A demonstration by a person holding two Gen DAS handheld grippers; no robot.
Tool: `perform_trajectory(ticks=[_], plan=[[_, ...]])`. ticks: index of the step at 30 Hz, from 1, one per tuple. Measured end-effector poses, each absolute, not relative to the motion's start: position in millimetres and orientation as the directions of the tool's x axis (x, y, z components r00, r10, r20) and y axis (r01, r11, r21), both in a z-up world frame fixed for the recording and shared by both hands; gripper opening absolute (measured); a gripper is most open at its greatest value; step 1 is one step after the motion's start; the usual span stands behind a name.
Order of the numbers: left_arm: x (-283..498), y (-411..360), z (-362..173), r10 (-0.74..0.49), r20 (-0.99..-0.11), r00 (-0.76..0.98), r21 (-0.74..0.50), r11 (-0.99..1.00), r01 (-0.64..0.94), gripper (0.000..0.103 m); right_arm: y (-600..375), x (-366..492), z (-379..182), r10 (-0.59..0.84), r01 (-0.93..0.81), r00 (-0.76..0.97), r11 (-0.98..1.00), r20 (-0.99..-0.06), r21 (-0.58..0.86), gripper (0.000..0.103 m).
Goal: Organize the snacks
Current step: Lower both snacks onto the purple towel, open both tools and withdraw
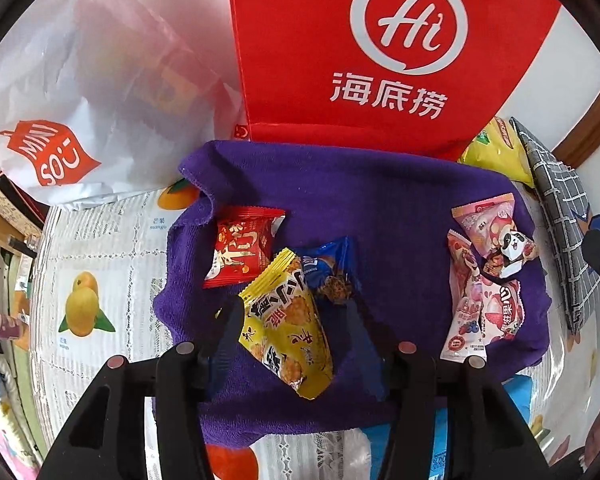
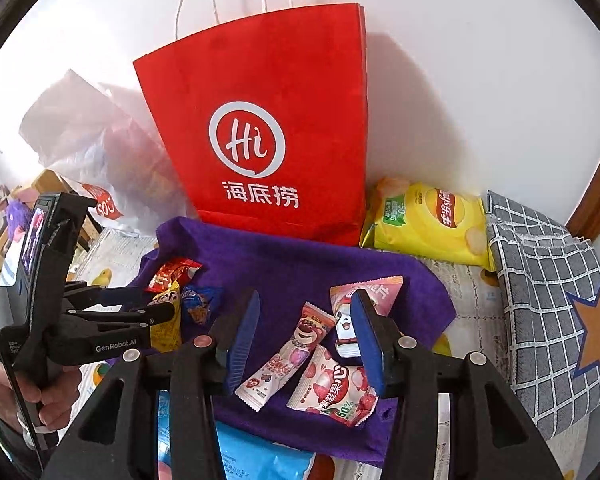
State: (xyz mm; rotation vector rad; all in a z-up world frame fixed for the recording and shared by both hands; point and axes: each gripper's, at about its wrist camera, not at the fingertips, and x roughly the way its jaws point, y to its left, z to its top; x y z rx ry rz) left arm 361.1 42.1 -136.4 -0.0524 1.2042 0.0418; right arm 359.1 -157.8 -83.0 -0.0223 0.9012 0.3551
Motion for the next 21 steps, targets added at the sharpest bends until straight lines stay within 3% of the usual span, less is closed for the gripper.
perform_trajectory(ticks=[18, 21], plan=[[352.4, 35.3, -117.1, 0.002, -0.911, 0.413, -0.017, 0.999, -0.041, 0.056, -153.8, 356.2, -74.5, 0.263, -0.294, 0.588, 0.951, -0.765, 0.101, 0.065], [350.5, 34.6, -109.7, -0.007, -0.899, 0.437, -0.027, 0.999, -0.038, 0.059, -155.8, 357.6, -71.9, 0.253, -0.266, 0.591, 0.958, -0.766, 0.111, 0.075]])
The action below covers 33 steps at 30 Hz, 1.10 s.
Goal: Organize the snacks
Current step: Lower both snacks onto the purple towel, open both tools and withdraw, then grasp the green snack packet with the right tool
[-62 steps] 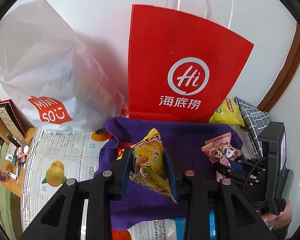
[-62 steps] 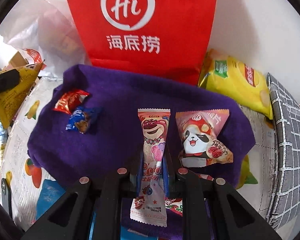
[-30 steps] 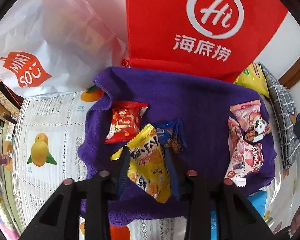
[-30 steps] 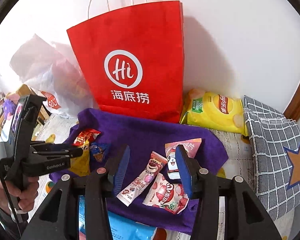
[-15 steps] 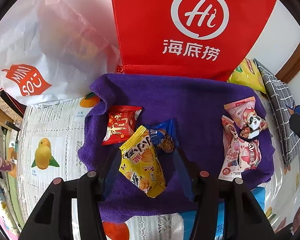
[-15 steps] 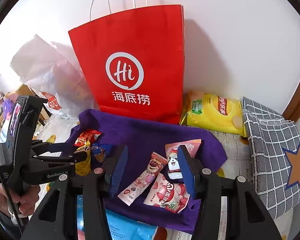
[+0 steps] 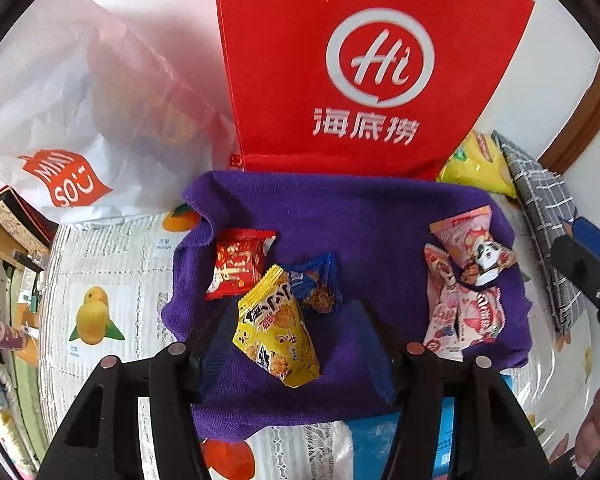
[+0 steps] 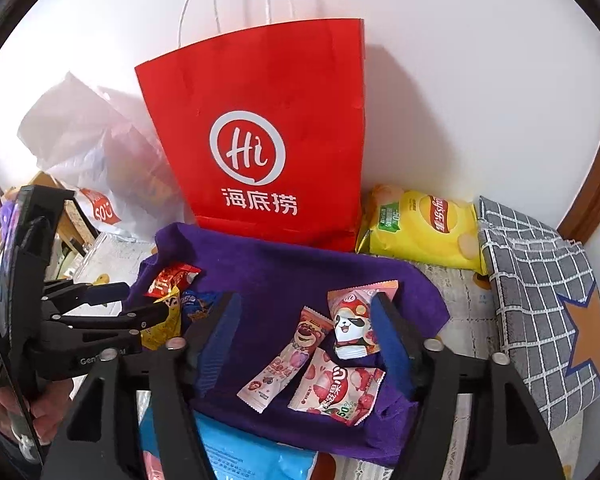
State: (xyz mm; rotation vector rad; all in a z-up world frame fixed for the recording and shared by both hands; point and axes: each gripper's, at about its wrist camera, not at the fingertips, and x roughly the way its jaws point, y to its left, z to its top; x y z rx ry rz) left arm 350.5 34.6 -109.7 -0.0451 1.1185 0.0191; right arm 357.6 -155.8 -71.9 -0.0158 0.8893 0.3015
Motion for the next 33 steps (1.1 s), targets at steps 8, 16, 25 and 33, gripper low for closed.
perform_trajectory(ticks=[8, 16, 25, 33], plan=[[340.4, 34.0, -85.4, -0.016, -0.862, 0.507, -0.032, 0.999, -0.023, 0.066, -161.1, 346.5, -55.8, 0.239, -0.224, 0.660, 0.967, -0.712, 0.118, 0.078], [325.1, 38.9, -57.5, -0.065, -0.808, 0.585, -0.079, 0.997, 0.002, 0.066, -164.5, 321.9, -51.0, 0.251, -0.233, 0.669, 0.965, -0.700, 0.123, 0.078], [300.7, 42.3, -27.6, -0.121, -0.770, 0.626, -0.123, 0.992, 0.041, 0.066, -193.6, 251.8, -99.8, 0.210, -0.171, 0.586, 0.976, -0.782, 0.134, 0.057], [284.5, 54.0, -5.0, -0.162, -0.729, 0.666, -0.180, 0.983, 0.042, 0.070, -192.6, 189.5, -140.0, 0.230, -0.175, 0.487, 0.971, -0.842, 0.163, 0.046]])
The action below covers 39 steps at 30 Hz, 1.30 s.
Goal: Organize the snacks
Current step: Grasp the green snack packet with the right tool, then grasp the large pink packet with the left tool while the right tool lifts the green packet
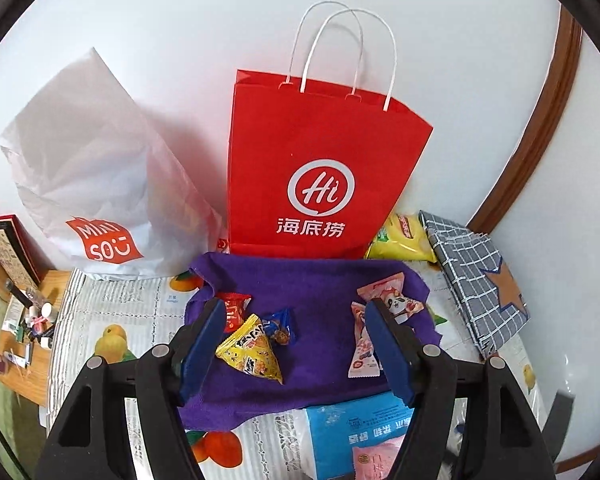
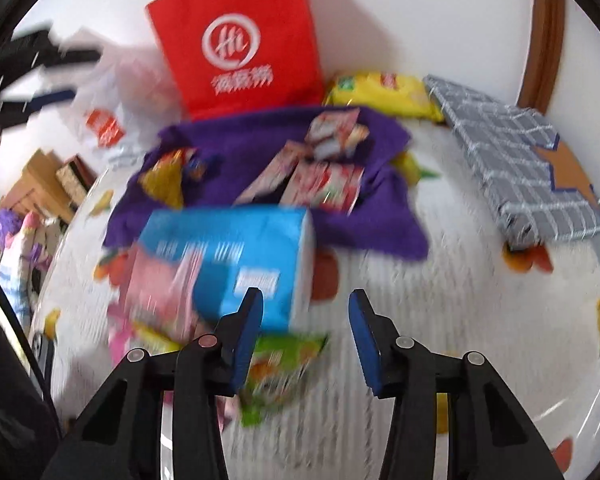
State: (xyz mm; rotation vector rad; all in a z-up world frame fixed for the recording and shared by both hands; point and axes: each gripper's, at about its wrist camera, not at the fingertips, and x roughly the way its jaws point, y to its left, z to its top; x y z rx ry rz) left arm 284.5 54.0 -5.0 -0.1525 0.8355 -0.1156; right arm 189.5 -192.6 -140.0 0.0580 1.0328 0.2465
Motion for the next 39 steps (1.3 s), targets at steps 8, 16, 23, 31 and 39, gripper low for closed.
perform_trajectory(ticks=[8, 16, 23, 31, 39], plan=[[275.3, 47.3, 4.2, -0.177, -0.713, 0.678, -0.176, 0.982, 0.071, 0.070, -176.9, 176.5, -168.6, 0.223, -0.143, 0.432, 0.974, -0.874, 0.178, 0.046], [270.7, 48.4, 9.5, -0.182, -0.705, 0.685, -0.180, 0.981, 0.074, 0.071, -165.5, 182.8, -190.2, 0.161, -0.135, 0.416, 0.984, -0.895, 0.114, 0.063], [269.1, 46.7, 11.2, -0.180, -0.703, 0.688, -0.175, 0.981, 0.078, 0.071, -167.2, 171.5, -194.1, 0.168, -0.159, 0.491, 0.982, -0.855, 0.102, 0.047], [265.5, 32.1, 9.9, -0.172, -0.708, 0.685, -0.146, 0.985, 0.096, 0.071, -200.2, 150.0, -180.2, 0.150, -0.137, 0.559, 0.987, -0.815, 0.087, 0.047], [254.3, -4.7, -3.9, -0.139, -0.742, 0.656, -0.074, 0.989, 0.126, 0.071, -220.9, 143.3, -197.8, 0.150, -0.123, 0.561, 0.988, -0.814, 0.097, 0.047]])
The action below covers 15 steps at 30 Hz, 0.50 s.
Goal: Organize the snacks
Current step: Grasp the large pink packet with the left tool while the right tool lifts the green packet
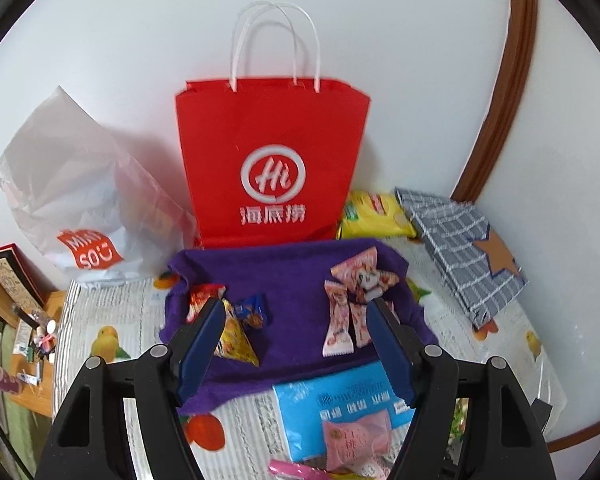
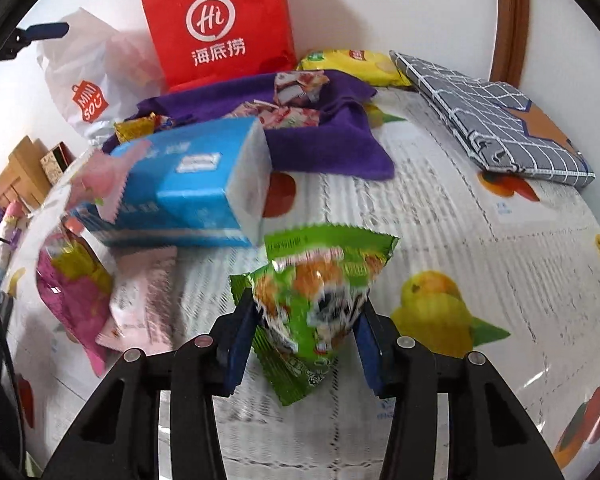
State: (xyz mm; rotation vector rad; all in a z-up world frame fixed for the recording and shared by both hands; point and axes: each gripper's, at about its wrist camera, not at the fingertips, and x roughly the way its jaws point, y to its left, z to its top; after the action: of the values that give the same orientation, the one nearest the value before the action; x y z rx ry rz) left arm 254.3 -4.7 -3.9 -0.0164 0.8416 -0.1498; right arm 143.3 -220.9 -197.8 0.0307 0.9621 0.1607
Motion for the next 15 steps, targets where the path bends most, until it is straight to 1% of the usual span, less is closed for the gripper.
perform_trajectory(ticks=[2, 7, 10, 13, 15], plan=[[248.3, -11.1, -14.6, -0.136, -0.759, 0.636, -0.060, 0.988, 0.139, 0.071, -222.9, 141.0, -198.2, 0.164, -0.135, 0.572, 0.985, -0.803, 0.104, 0.047], [214.2, -3.3, -56.4, -0.121, -0.784, 0.609, -0.058, 0.991, 0.122, 0.071, -234.5, 142.7, -198.4, 0.231, -0.132, 0.570, 0.973, -0.789, 0.190, 0.046], [194.7, 0.3, -80.9, -0.131, -0.806, 0.577, -0.070, 0.989, 0.127, 0.076, -236.7, 143.1, -198.7, 0.248, -0.132, 0.569, 0.969, -0.784, 0.211, 0.046], [168.9, -2.8, -103.9, -0.138, -0.818, 0.559, -0.051, 0.984, 0.169, 0.077, -237.6, 143.7, -198.9, 0.268, -0.143, 0.567, 0.963, -0.779, 0.228, 0.046], [156.4, -2.5, -115.1, -0.151, -0.827, 0.541, -0.066, 0.983, 0.173, 0.077, -236.9, 143.9, -199.1, 0.270, -0.145, 0.566, 0.963, -0.779, 0.228, 0.046]])
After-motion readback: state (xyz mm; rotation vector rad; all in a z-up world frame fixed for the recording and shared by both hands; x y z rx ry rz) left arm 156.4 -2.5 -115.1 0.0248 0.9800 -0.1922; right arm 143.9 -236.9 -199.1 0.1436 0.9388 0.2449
